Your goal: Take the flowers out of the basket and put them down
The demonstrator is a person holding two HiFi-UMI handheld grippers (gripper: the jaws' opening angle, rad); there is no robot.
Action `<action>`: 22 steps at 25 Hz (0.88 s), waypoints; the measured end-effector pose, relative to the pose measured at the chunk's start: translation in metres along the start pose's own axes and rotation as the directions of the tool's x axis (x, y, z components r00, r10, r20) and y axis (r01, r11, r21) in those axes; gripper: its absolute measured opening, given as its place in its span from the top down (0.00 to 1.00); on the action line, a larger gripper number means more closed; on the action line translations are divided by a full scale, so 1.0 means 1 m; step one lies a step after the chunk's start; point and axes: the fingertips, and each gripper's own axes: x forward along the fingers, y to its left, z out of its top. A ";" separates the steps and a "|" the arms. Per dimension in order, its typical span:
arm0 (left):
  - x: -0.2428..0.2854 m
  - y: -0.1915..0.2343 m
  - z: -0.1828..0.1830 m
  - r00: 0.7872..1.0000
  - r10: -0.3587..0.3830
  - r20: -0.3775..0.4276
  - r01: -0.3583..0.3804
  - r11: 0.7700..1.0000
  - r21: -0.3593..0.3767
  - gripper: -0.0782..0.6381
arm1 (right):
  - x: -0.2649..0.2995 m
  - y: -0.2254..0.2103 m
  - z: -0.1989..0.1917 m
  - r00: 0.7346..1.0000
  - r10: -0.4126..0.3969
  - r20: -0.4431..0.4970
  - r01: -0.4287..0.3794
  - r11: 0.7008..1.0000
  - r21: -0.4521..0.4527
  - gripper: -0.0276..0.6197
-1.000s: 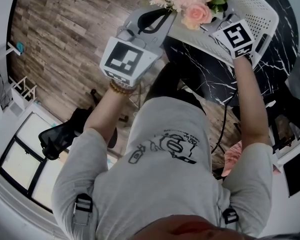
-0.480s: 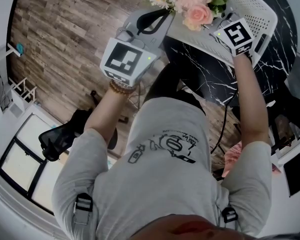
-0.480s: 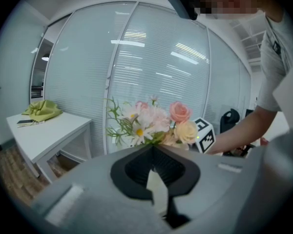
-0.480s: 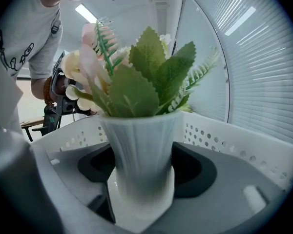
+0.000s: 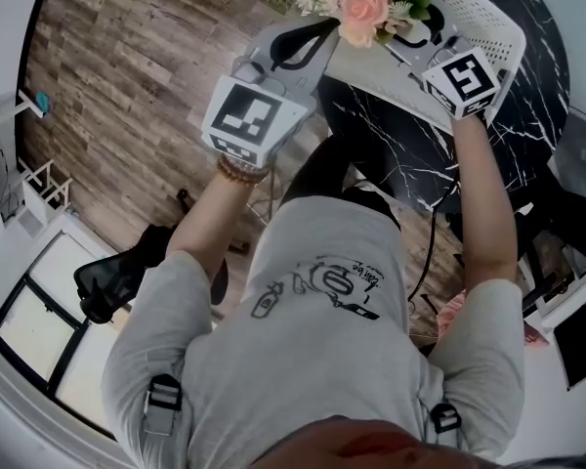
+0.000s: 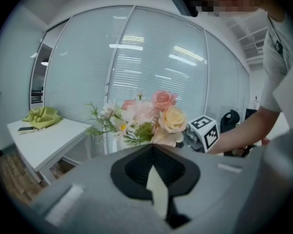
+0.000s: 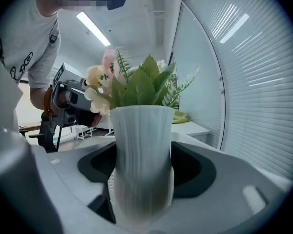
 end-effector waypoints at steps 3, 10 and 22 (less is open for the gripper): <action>-0.003 -0.004 0.012 1.000 0.004 0.017 -0.004 1.000 0.012 0.89 | -0.009 -0.002 0.017 0.999 -0.015 0.040 0.015 1.000 -0.005 0.43; -0.009 -0.018 0.044 0.999 0.009 0.052 -0.011 0.999 0.039 0.89 | -0.040 0.003 0.068 0.991 -0.042 0.129 0.045 0.999 -0.021 0.43; -0.004 -0.053 0.131 0.989 -0.010 0.148 -0.005 0.995 0.100 0.89 | -0.108 0.022 0.164 0.965 -0.059 0.254 0.076 0.995 -0.057 0.43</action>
